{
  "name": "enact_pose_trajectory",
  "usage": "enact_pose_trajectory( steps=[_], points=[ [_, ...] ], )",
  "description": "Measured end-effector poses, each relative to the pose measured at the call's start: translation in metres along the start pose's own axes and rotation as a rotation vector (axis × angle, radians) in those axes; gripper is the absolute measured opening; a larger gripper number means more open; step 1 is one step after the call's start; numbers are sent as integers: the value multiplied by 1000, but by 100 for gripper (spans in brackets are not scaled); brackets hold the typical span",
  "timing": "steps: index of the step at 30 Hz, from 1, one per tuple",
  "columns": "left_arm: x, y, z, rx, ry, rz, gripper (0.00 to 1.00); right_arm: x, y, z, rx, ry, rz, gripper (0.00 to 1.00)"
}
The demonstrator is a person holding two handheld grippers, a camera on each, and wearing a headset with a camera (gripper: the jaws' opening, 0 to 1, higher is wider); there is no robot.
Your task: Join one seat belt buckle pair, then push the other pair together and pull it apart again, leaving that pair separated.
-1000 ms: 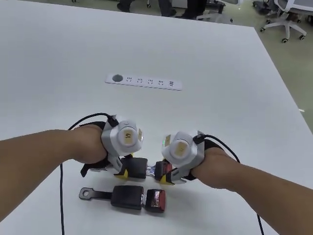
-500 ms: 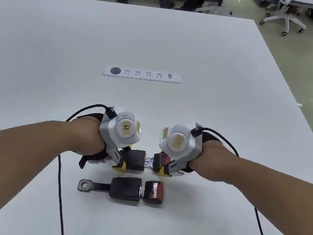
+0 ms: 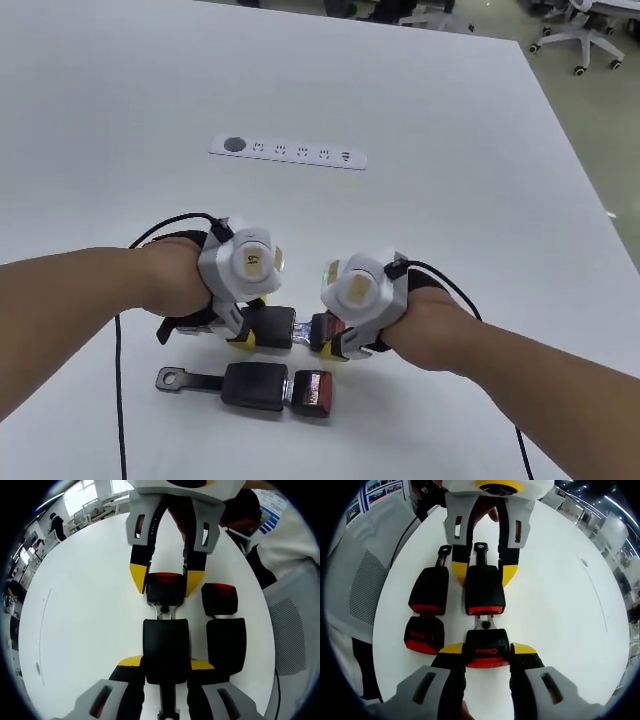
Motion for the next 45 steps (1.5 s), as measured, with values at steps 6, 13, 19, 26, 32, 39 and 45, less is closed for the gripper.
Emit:
enact_pose_trajectory(
  steps=[6, 13, 19, 26, 32, 39, 45],
  points=[
    [-1, -2, -1, 0, -7, 1, 32, -2, 1, 0, -6, 3, -1, 31],
    [-1, -2, 0, 0, 1, 1, 32, -3, 1, 1, -7, 4, 2, 31],
    [0, -2, 0, 0, -3, 4, 32, -9, 3, 2, -16, -12, 6, 30],
    [2, -1, 0, -2, -17, 1, 32, -15, 5, 2, -15, -10, -11, 30],
    [2, -1, 0, 1, -14, -2, 32, -21, 1, 5, -15, -2, -3, 30],
    [1, 0, 0, 0, -2, -1, 32, -19, -1, 6, -18, 7, -4, 31],
    [-1, -1, -2, 0, 3, -2, 32, -18, -3, 7, -18, 13, -5, 31]
  ],
)
Point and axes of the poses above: the centre of the closed fingertips' face, and the gripper's own axes: z roughly forward along the fingers, y roughly to its left, x roughly out of its underside, the point moved 3 cm from there along -z, roughly backward along the fingers, and after that the axes turned 14 degrees about y, right-handed, at the moved point
